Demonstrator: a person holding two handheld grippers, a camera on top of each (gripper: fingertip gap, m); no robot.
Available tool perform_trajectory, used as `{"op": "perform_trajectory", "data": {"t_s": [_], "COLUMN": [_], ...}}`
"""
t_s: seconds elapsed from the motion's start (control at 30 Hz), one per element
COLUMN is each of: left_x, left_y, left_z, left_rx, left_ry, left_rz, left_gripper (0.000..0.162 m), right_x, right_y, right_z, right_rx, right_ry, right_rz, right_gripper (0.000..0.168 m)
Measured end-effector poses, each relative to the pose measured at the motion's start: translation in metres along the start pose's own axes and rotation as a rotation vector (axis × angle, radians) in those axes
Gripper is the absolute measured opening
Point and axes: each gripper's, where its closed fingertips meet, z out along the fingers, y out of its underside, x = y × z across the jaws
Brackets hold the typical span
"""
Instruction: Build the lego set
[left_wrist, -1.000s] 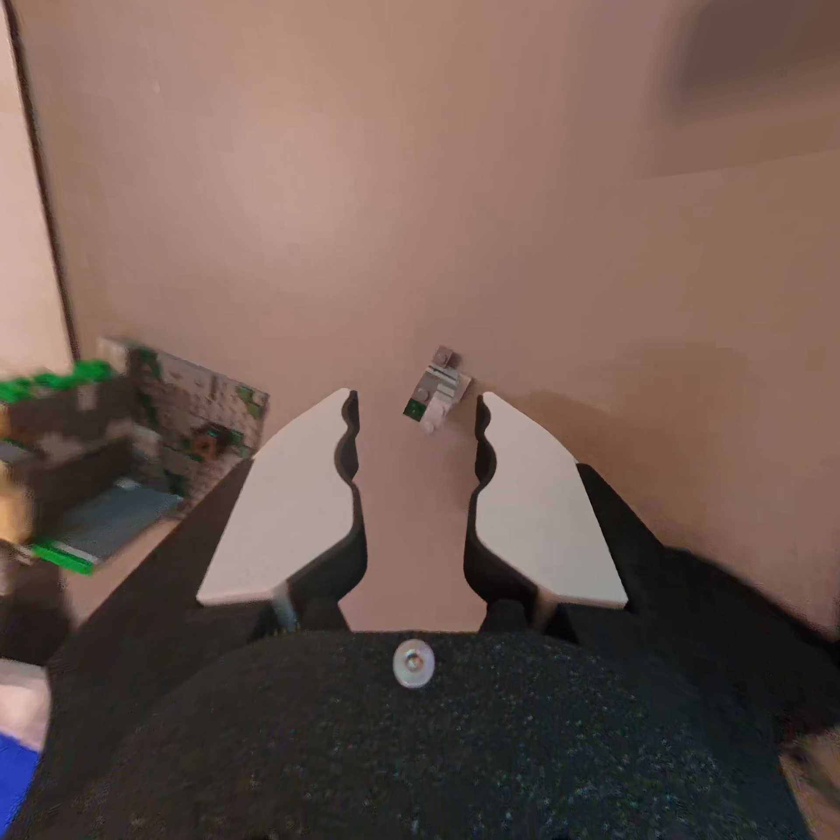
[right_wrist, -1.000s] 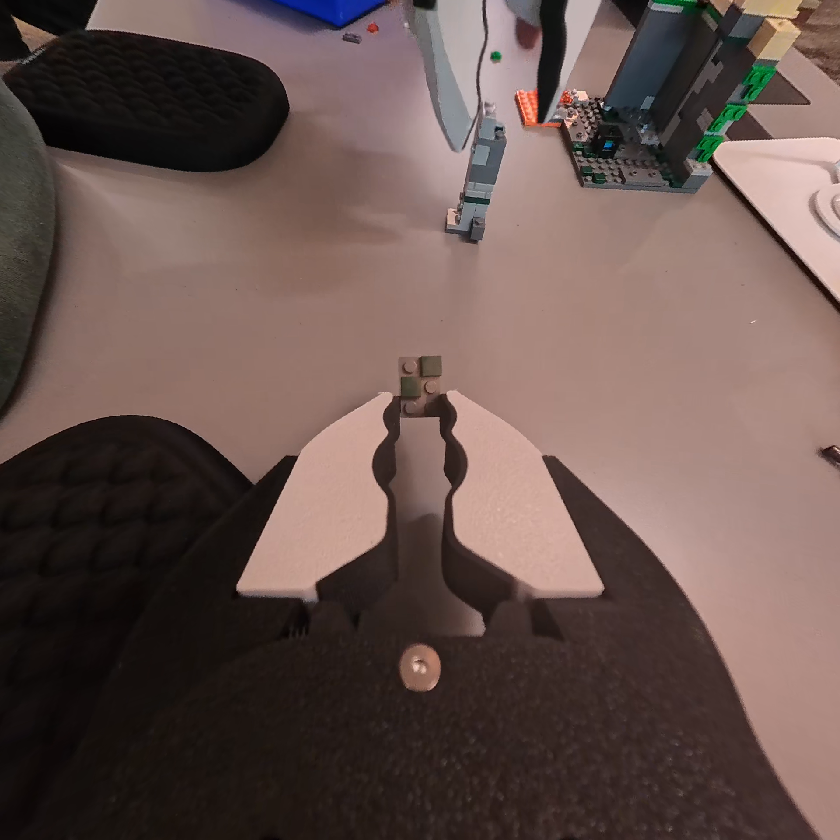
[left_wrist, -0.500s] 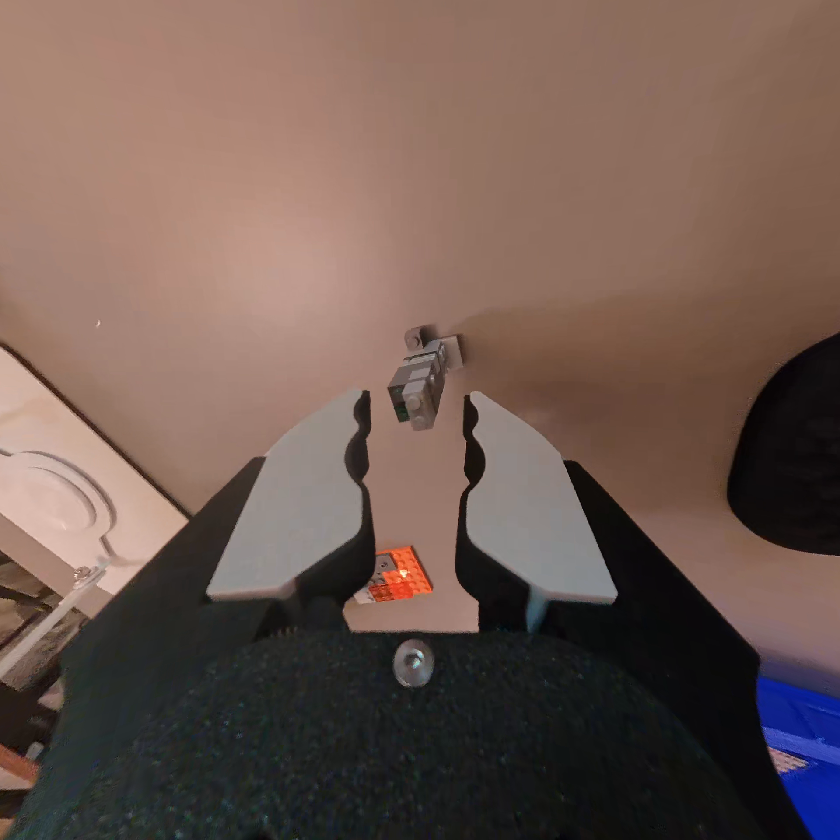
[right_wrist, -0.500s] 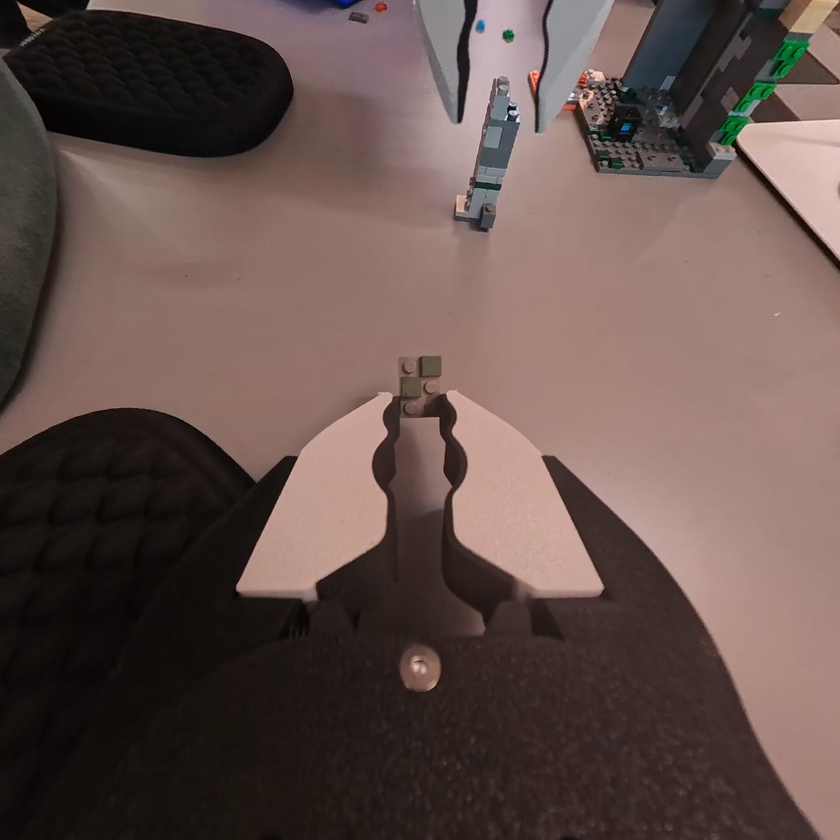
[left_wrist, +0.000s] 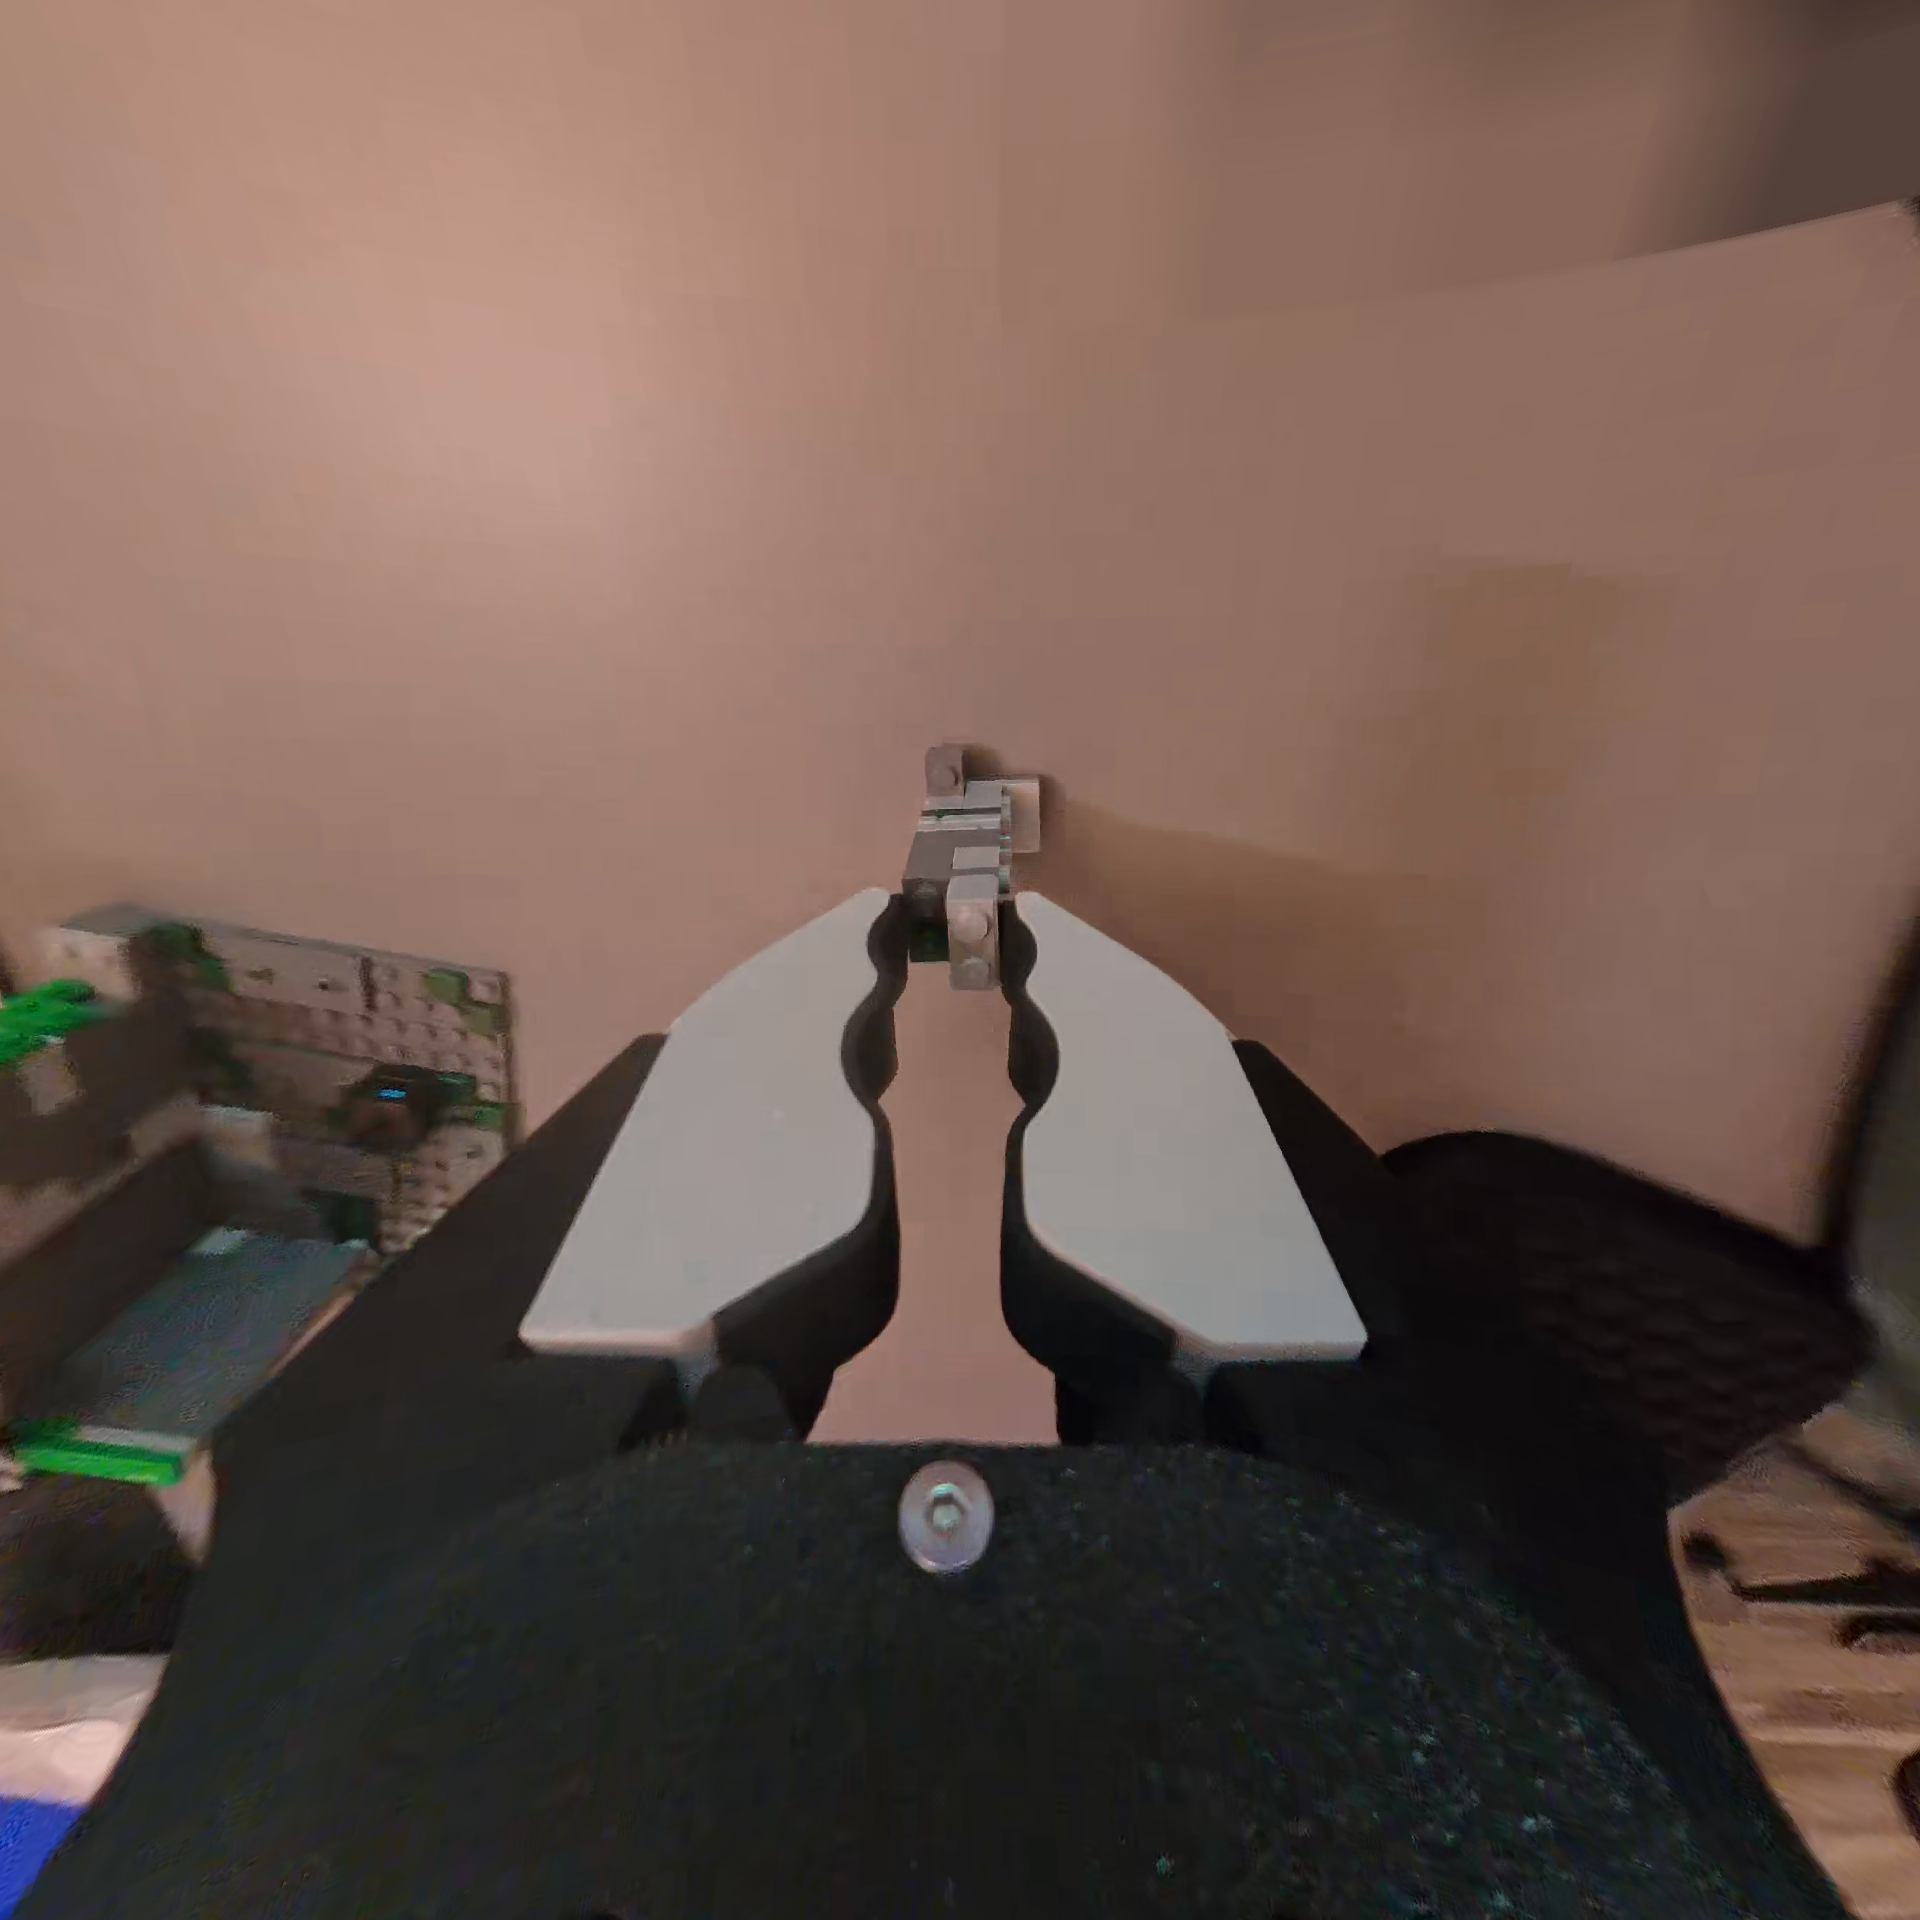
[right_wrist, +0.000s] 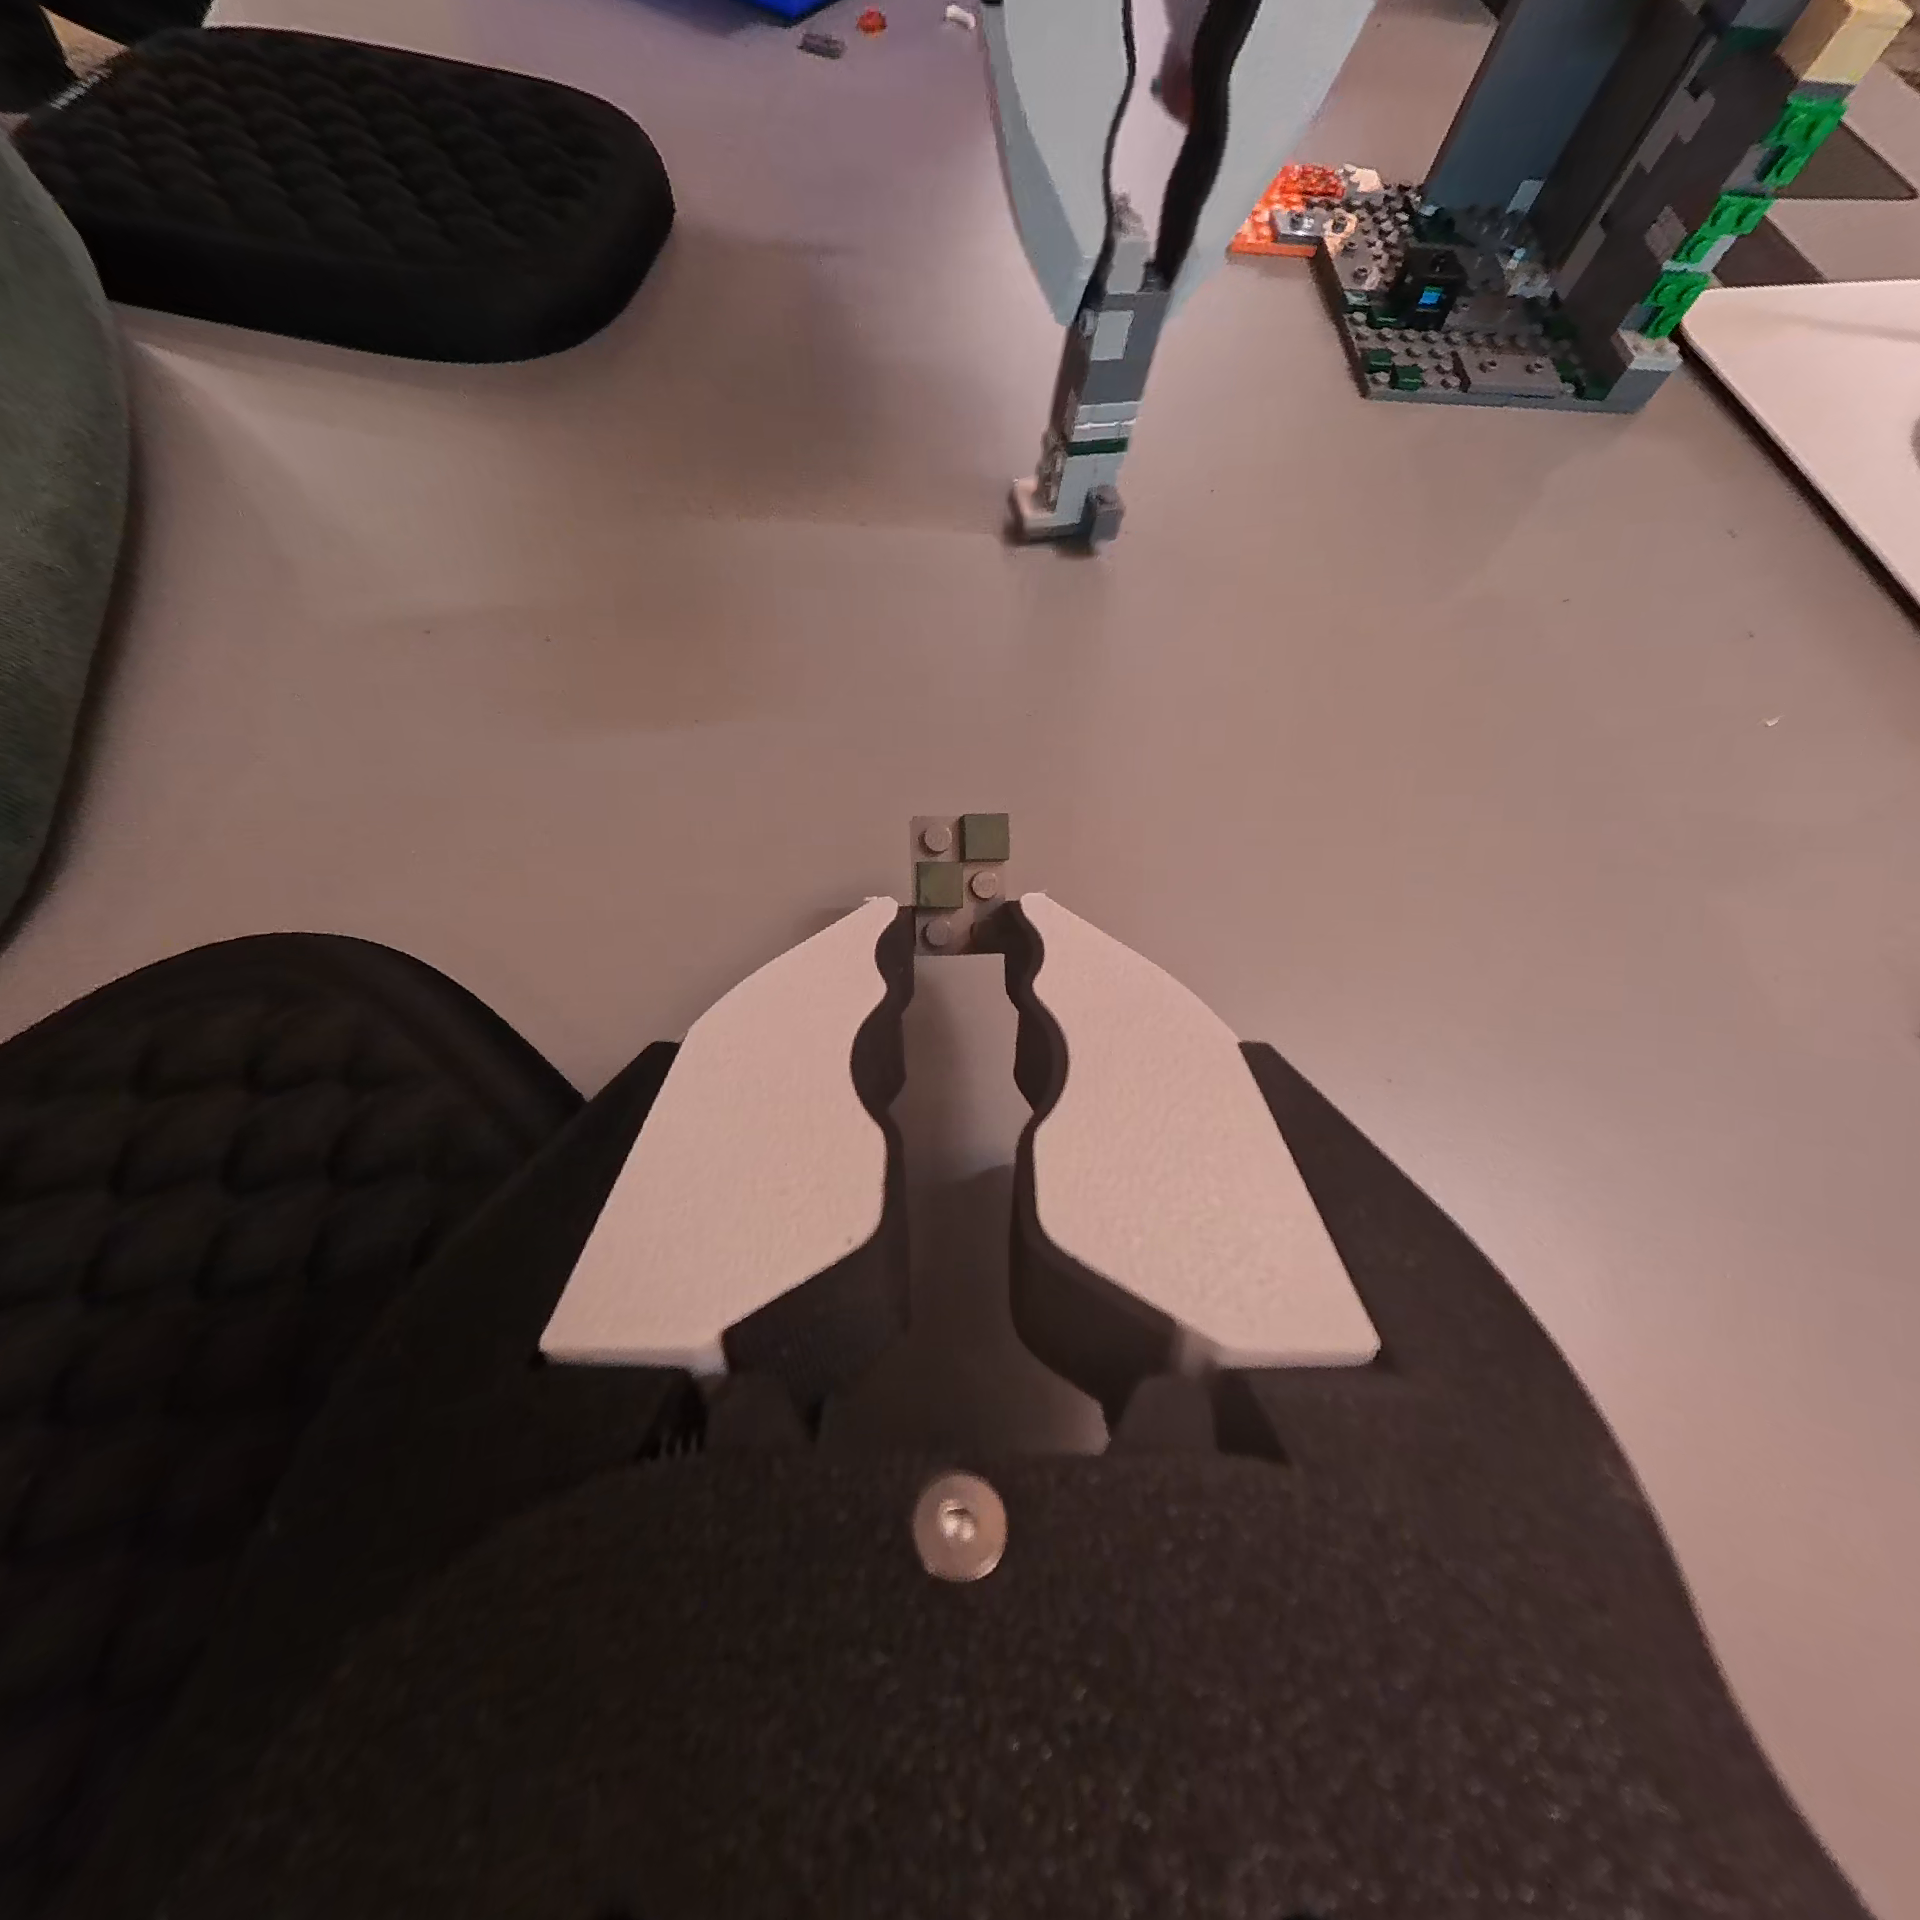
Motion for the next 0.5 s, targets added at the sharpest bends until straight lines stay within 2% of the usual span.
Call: {"op": "perform_trajectory", "data": {"t_s": [0.5], "left_x": [0.010], "left_y": [-0.019], "left_z": [0.005], "left_rx": [0.012], "left_ry": [0.006], "left_rz": [-0.165], "left_gripper": [0.018], "right_x": [0.000], "right_y": [-0.002], "right_z": [-0.002], "right_rx": [0.002], "right_ry": [0.009], "right_rz": [-0.012], "right_gripper": [0.016]}}
